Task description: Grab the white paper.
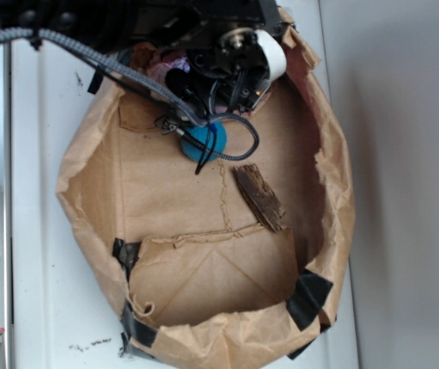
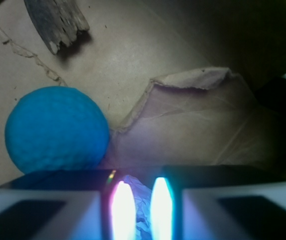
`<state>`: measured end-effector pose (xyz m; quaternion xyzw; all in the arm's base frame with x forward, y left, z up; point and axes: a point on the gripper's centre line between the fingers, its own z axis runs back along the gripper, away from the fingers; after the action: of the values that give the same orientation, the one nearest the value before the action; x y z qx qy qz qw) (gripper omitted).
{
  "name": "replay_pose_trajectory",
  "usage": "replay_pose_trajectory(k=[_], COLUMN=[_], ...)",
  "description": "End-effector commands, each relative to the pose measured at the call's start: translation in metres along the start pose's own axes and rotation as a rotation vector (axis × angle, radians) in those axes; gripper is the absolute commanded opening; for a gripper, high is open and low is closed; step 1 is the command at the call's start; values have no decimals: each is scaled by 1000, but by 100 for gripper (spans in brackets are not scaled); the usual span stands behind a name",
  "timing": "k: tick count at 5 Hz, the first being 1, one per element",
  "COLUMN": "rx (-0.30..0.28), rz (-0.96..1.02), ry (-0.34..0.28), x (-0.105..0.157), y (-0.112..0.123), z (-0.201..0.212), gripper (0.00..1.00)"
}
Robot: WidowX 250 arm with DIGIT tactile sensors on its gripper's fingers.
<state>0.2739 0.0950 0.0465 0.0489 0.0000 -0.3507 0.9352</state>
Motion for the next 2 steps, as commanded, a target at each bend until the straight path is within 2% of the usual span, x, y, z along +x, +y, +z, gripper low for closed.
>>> replay_pose_trajectory(k=[1,2], rx=[50,-12], rz=[-10,-42], ry=[-43,-89], x=[2,-5], y=[1,-1], z=[22,29], gripper=[0,100])
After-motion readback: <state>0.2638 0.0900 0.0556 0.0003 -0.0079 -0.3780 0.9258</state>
